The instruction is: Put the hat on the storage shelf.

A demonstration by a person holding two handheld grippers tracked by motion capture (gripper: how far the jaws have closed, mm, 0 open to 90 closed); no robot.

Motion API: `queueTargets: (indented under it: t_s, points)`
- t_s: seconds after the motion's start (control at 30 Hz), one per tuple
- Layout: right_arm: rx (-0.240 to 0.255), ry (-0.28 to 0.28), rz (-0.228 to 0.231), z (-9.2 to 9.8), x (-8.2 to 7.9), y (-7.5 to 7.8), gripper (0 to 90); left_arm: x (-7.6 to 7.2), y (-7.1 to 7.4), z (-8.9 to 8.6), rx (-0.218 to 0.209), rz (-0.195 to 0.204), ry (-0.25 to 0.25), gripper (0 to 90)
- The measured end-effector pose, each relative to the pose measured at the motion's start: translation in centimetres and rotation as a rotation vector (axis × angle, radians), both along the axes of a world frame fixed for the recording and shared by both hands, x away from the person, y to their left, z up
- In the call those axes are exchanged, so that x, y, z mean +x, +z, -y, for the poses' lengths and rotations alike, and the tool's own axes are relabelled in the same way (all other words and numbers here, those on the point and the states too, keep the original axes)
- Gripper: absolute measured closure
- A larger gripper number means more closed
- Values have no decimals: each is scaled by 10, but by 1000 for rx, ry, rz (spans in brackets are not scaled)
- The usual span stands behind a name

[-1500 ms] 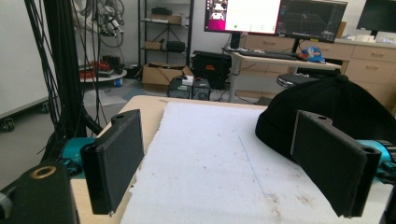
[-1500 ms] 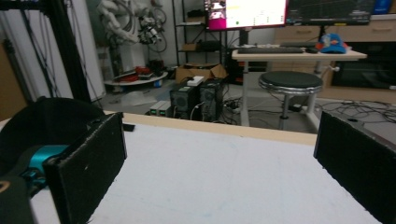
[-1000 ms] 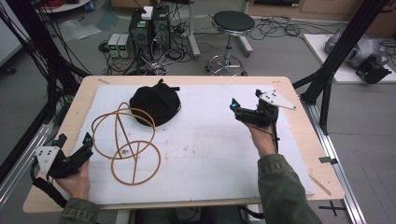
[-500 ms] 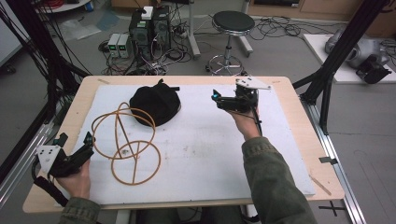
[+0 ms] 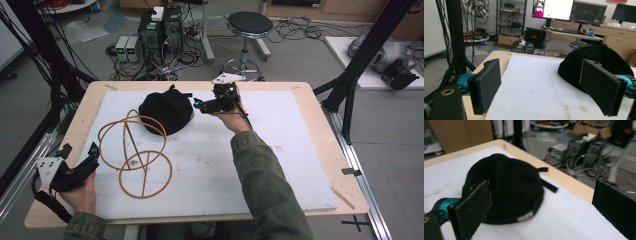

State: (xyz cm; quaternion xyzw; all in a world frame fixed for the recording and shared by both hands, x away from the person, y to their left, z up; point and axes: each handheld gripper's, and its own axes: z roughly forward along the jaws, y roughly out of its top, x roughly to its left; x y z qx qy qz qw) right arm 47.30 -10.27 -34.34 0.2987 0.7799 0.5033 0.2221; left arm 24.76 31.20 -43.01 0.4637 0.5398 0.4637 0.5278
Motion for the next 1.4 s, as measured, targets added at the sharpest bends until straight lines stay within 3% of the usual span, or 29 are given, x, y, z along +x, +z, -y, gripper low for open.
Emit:
queueTargets:
  t_s: [0.17,0.23,0.4,0.53,0.87,1.0,1.07,1.13,1.2,1.23,1.3,1.37,1.4]
  points:
    - [-25,55,-51,-32,11,-7,16,0,0,1,-3,2,-5,176]
    - [-53,69,-44,-45,13,-9,16,0,0,0,-8,1,-8,176]
    - [-65,77,-50,-67,19,-15,16,0,-1,-3,-22,-2,-5,176]
    - [-62,94,-86,-94,24,-25,16,0,-2,-5,-31,-1,-4,182]
    - [-104,85,-133,-116,33,-46,16,-1,-3,-9,-46,-6,-2,182]
    - [-157,78,-148,-122,34,-55,30,0,-3,-9,-51,-7,-5,182]
    - [-197,83,-124,-124,32,-57,77,0,-3,-7,-55,-9,-15,182]
    - [-185,101,-128,-125,32,-57,225,0,-3,-4,-44,-9,-23,182]
    - [-183,113,-129,-126,31,-57,283,1,-2,-2,-40,-7,-30,182]
    - [-182,109,-136,-127,30,-56,361,1,-2,-3,-40,-7,-29,182]
    - [-166,73,-149,-126,29,-56,455,0,-2,-3,-46,-8,-23,184]
    - [-141,15,-188,-123,29,-56,631,0,-2,-5,-50,-9,-15,184]
    - [-141,15,-188,-123,29,-56,631,0,-2,-5,-50,-9,-15,184]
